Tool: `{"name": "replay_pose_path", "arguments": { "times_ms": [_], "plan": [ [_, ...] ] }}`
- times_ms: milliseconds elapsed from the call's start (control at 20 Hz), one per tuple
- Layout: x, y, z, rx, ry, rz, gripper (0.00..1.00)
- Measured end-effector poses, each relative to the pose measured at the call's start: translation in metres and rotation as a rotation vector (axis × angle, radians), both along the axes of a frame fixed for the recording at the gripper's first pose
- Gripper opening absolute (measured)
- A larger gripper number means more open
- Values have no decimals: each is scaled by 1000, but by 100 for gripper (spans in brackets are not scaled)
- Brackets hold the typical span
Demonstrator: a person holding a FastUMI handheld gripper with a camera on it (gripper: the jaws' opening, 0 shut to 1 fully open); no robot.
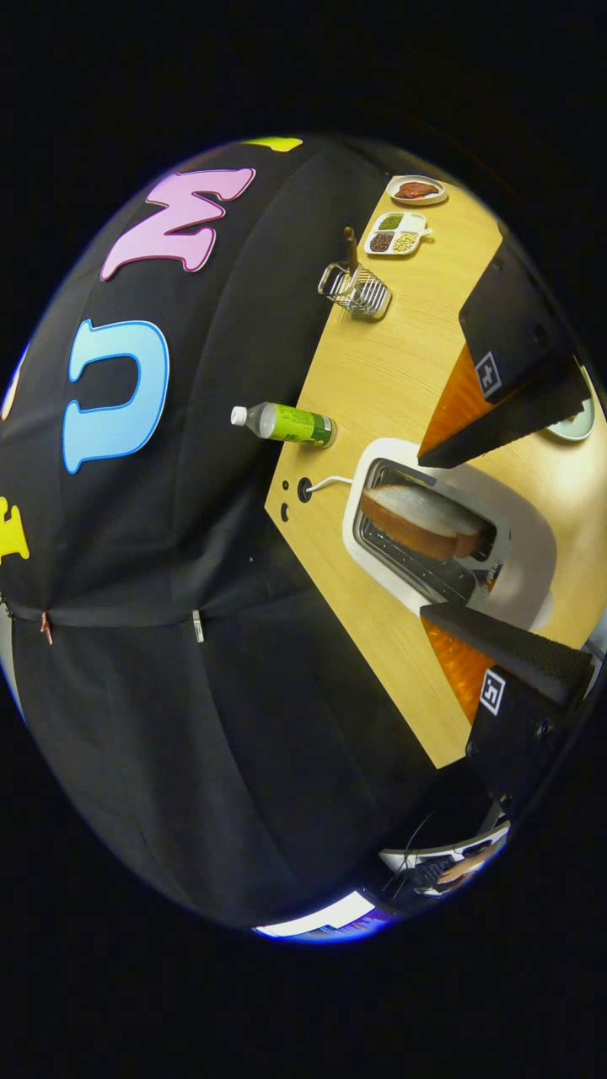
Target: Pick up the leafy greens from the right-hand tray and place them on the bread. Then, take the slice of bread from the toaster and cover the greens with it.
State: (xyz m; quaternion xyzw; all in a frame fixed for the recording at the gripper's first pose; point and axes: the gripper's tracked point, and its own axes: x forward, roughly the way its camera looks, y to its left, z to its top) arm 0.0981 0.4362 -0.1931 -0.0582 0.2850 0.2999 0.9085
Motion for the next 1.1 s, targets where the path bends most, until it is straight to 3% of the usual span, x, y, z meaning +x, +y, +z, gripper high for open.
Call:
{"name": "replay_pose_path", "arguments": {
  "times_ms": [200,300,350,550,650,1100],
  "plan": [
    [15,2,-13,2,8,-50,99],
    [17,6,-12,16,3,-57,83],
    [18,7,-12,17,0,-62,68],
    [12,5,-18,2,17,-73,35],
    [10,5,-18,-1,17,-79,25],
    [4,4,8,44,-10,-74,12]
  ]
}}
